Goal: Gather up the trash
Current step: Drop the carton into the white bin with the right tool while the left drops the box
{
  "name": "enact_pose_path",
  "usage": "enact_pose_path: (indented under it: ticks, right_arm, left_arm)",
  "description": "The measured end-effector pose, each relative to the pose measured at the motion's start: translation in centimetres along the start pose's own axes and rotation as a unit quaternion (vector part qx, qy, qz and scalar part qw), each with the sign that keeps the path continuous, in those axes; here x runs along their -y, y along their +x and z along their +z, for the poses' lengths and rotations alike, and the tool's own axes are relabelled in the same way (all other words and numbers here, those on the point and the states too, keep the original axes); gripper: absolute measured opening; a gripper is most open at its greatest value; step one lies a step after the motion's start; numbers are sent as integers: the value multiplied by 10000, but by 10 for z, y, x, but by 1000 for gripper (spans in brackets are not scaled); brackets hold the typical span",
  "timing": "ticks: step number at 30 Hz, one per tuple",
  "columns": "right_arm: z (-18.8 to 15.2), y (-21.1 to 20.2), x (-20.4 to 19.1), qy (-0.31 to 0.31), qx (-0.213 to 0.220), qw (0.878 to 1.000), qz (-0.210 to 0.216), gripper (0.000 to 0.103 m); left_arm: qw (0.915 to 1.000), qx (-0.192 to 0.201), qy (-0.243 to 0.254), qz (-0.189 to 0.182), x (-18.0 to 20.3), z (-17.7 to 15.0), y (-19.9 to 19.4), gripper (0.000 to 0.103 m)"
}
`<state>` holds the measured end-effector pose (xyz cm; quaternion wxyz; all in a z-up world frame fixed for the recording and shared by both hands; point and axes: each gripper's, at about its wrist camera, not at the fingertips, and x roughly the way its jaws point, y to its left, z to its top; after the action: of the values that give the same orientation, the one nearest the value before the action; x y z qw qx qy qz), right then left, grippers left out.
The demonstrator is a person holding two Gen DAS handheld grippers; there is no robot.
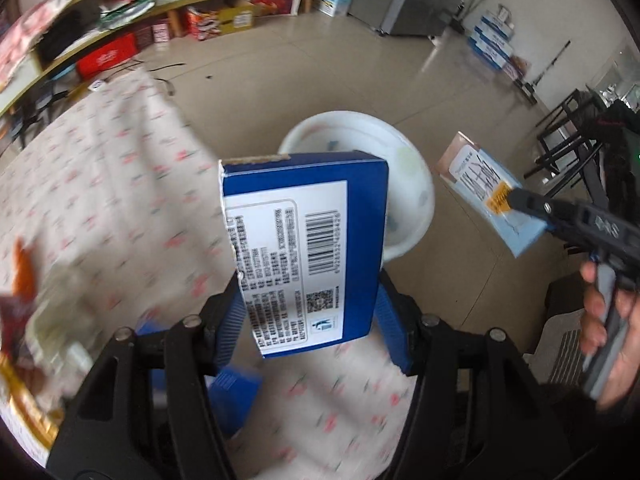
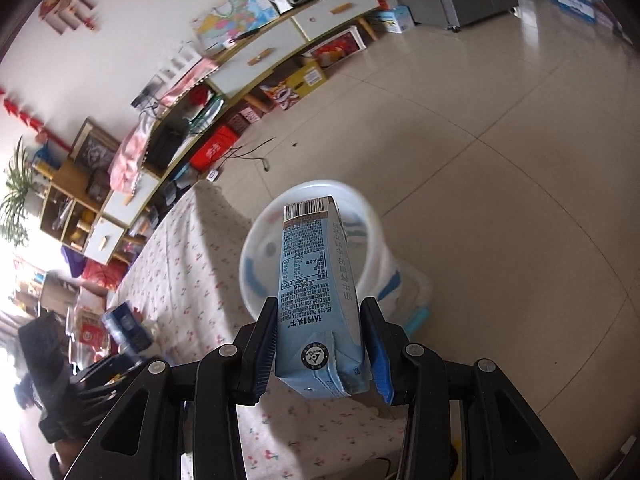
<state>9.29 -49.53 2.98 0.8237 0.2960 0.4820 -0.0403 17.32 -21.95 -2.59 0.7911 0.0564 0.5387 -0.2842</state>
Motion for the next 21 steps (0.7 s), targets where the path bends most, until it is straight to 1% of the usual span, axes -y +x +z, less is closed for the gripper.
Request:
enact_pose_path:
  ticks: [4, 6, 10, 12, 14, 15, 16, 21]
  right_arm:
    - [3, 0, 8, 63, 5, 10000, 16, 42]
    - [4, 0, 13, 150, 6, 9999, 26, 42]
    - [8, 1, 21, 306, -7, 9995, 69, 42]
    - [9, 1, 23, 334, -2, 9994, 74, 42]
    - [10, 3, 23, 315, 4, 9995, 77, 42]
    - [10, 4, 21, 291, 2, 9995, 76, 42]
    - [9, 5, 19, 277, 0, 9996, 68, 42]
    - [8, 6, 15, 257, -14, 9996, 76, 42]
  left_arm:
    - [10000, -74, 36, -10, 19, 23, 26, 62]
    - [10000, -83, -3, -48, 21, 28, 34, 62]
    - [9998, 176, -12, -132, 26, 37, 40, 63]
    - [9995, 292, -20, -119, 28, 40, 40, 63]
    - [9992, 400, 25, -14, 32, 45, 41, 67]
    - [9990, 440, 35, 99, 31, 46, 39, 73]
    - [9987, 483, 19, 159, 31, 47, 39, 76]
    - [9978, 621, -150, 170, 18, 41, 18, 76]
